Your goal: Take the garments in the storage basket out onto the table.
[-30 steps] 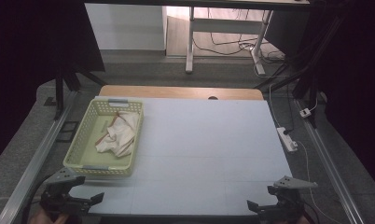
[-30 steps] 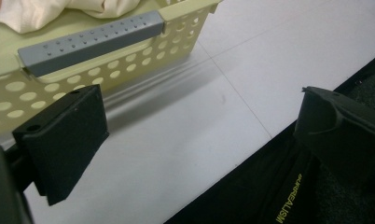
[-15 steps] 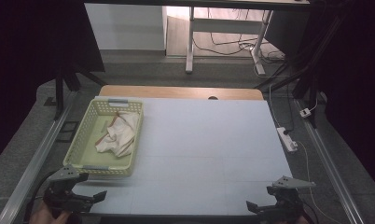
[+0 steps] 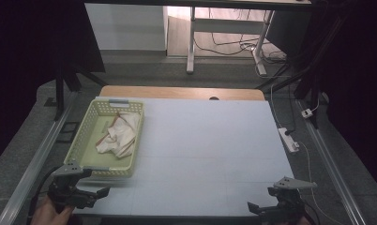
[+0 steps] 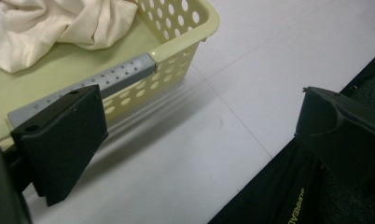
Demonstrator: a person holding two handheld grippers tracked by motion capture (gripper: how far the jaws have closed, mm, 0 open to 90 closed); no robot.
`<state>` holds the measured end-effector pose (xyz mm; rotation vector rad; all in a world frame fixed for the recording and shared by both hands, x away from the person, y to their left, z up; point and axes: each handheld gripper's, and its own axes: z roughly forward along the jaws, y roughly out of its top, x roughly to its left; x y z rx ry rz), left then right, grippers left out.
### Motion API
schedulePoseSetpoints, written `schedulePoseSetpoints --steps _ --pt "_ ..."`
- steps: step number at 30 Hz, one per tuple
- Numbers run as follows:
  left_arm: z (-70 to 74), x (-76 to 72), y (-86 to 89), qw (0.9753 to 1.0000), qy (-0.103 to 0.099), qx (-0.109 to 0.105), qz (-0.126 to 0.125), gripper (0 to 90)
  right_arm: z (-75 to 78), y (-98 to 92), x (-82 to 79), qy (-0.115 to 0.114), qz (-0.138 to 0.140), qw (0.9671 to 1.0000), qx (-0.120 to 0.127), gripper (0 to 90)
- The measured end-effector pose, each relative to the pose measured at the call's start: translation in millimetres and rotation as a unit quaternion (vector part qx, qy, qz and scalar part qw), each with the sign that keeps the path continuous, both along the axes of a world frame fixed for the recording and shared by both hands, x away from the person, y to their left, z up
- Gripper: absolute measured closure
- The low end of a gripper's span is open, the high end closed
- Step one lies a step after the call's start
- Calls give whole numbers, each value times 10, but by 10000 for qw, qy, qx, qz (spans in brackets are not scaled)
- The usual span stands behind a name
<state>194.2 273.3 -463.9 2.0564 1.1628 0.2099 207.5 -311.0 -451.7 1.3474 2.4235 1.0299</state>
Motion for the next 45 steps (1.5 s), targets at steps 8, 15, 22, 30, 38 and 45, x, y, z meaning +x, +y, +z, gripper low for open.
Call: schedulePoseSetpoints --steps 8,15,22,30,38,45 --pt "11 106 -26 9999 -25 145 -40 10 -1 1 2 12 13 10000 2 21" --pt "22 215 -4 9999 25 138 -14 3 -2 2 3 25 18 10000 12 21" --pt "6 336 -48 9995 48 295 -107 0 -3 0 6 63 8 10000 26 18" --pt "58 494 -54 9997 187 -36 -183 0 -5 0 8 73 23 10000 19 16" --pt "64 634 -40 9997 185 -35 -178 0 -7 2 11 88 33 10000 -6 16" --pt "70 769 -40 9996 220 7 -168 1 -9 6 13 98 40 9999 -23 16"
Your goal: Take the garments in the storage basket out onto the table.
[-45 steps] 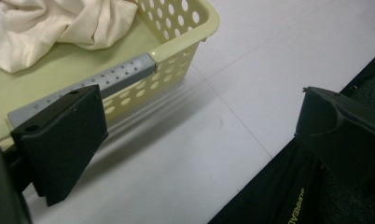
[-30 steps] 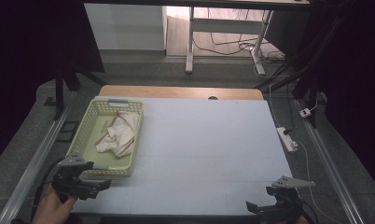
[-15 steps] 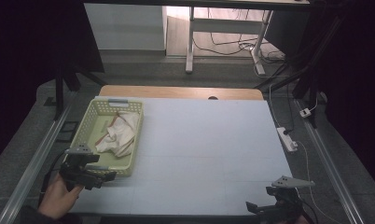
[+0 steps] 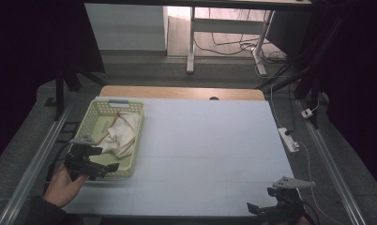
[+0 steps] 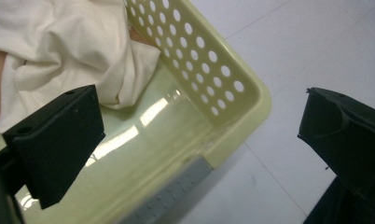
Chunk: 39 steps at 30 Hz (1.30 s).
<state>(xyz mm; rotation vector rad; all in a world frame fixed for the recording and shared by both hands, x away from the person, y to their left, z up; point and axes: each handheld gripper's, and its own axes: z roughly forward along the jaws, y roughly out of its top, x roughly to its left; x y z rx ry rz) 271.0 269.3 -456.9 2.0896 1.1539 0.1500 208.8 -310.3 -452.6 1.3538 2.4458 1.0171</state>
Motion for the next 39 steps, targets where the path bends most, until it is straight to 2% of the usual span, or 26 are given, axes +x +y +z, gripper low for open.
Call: schedulePoseSetpoints --steps 11,22,26,39 --pt "-22 224 7 9997 65 233 88 5 -3 5 2 20 30 10000 -7 16" --pt "-70 486 12 9990 210 348 197 8 -7 7 5 42 43 10000 -16 16" --pt "-70 579 5 9987 208 396 226 11 -8 8 7 44 49 10000 -24 16" --pt "-95 898 -88 9975 249 632 183 19 -10 5 9 54 52 10000 -12 16"
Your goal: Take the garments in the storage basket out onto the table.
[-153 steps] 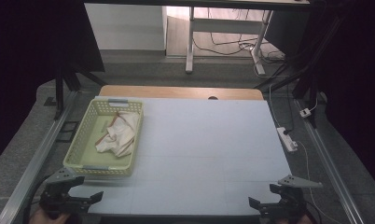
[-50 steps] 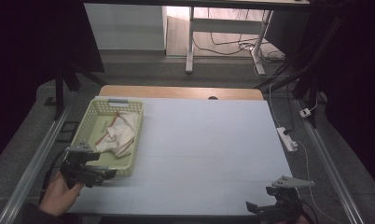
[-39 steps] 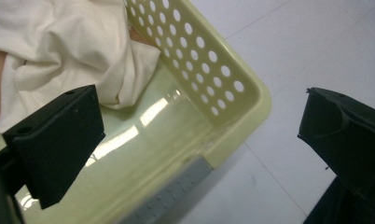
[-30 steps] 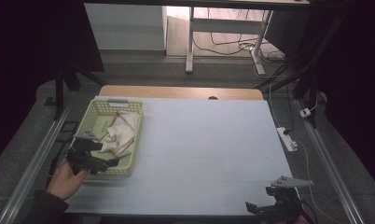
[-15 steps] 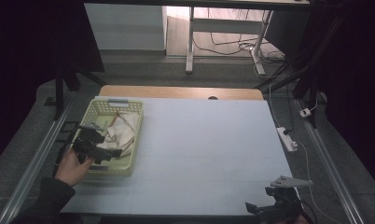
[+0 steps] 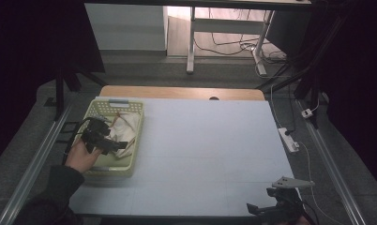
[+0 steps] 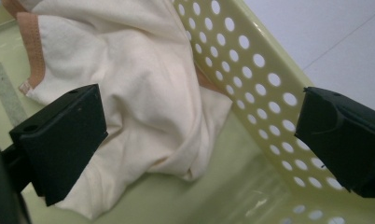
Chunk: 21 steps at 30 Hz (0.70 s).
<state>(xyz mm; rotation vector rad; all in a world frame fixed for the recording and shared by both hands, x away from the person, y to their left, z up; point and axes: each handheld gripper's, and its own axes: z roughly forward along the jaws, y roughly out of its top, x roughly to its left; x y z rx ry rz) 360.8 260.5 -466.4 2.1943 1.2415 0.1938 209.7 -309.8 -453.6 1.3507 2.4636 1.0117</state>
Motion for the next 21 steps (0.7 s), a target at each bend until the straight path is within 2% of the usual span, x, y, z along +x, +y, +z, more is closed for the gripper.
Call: schedulePoseSetpoints --steps 14,21 --pt "-53 323 -8 9996 82 243 98 23 -3 2 4 37 28 10000 2 17" --pt "-90 506 -20 9995 117 230 166 6 -4 6 5 49 43 10000 -6 17"
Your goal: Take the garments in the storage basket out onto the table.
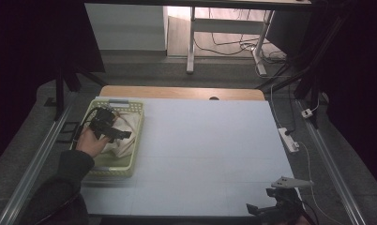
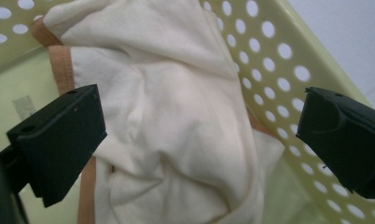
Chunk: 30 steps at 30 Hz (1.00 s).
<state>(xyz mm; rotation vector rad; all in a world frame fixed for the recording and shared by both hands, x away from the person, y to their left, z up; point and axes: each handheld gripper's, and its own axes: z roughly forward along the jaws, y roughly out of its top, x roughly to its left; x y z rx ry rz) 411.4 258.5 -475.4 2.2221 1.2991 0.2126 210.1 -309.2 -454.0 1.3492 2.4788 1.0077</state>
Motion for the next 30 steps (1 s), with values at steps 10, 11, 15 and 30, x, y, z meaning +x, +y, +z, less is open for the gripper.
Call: schedulePoseSetpoints --steps 10,11,15,30 --pt "-109 206 -36 9993 -39 364 50 0 -2 -1 0 17 4 10000 2 17" --pt "-122 222 -38 9993 -21 382 44 0 -2 -1 0 18 5 10000 1 17" --pt "-177 282 -56 9988 82 470 59 0 -3 -1 1 20 26 10000 -8 17" --pt "-437 451 -60 9966 588 525 243 0 -5 4 -2 44 41 10000 -20 17"
